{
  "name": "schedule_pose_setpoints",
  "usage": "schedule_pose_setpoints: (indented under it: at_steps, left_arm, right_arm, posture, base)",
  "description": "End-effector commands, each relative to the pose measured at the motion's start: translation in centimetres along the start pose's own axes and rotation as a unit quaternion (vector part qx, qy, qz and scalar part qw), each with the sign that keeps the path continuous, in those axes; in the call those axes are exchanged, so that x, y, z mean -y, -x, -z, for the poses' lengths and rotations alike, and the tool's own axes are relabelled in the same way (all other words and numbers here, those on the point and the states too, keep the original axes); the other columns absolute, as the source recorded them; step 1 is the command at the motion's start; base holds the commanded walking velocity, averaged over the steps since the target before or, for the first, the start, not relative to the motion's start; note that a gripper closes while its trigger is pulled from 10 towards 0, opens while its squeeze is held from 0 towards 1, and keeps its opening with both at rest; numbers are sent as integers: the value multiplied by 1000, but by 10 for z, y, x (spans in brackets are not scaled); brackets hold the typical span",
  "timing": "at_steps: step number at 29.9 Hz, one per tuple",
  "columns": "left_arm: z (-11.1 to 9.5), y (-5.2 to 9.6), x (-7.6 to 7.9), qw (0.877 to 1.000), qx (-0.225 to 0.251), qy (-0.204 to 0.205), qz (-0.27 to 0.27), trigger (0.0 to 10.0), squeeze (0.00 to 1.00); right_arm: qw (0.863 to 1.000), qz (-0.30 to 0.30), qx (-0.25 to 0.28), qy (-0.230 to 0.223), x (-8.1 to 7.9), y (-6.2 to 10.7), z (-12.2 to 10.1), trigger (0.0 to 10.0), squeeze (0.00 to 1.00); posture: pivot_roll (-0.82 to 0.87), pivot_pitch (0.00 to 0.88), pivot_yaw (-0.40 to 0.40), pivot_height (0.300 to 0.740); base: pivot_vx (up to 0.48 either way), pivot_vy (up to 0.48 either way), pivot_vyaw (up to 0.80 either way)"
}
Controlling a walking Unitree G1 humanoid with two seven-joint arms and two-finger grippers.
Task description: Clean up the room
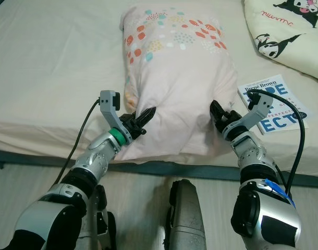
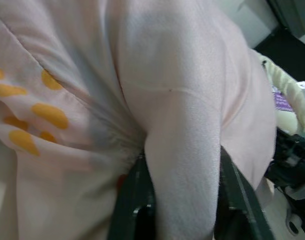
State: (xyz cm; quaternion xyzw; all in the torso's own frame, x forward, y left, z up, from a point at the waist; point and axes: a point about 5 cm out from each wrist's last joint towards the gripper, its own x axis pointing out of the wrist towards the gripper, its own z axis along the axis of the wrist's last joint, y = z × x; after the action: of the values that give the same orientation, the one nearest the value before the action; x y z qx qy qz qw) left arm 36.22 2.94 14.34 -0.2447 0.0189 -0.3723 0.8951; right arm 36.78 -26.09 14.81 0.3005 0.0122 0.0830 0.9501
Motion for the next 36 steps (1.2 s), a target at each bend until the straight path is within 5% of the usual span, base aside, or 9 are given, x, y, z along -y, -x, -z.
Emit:
schedule_pose_setpoints:
  at_steps: [1, 21, 28, 36]
  left_arm:
    - [35, -22, 57, 994, -33, 49, 90, 0, 0]
    - [47, -21, 63, 991, -75, -18, 112, 0, 0]
    - [45, -16, 70, 978, -98, -53, 176, 0, 0]
    - [28, 2, 58, 968, -111, -65, 215, 0, 0]
  right_arm:
    - [999, 0, -38, -4, -2, 0, 19, 0, 0]
    - [999, -7, -34, 14, -6, -1, 11, 0, 0]
    - [993, -78, -69, 56, -38, -5, 18, 0, 0]
    - [975, -145, -135, 96, -67, 5, 23, 0, 0]
  posture:
    - [-3, 203, 65, 594]
    - [-15, 177, 53, 594]
    - [-12, 180, 68, 594]
    - [-10, 177, 72, 594]
  base:
    - [0, 0, 0]
    - [0, 0, 0]
    - [0, 0, 0]
    - [0, 0, 0]
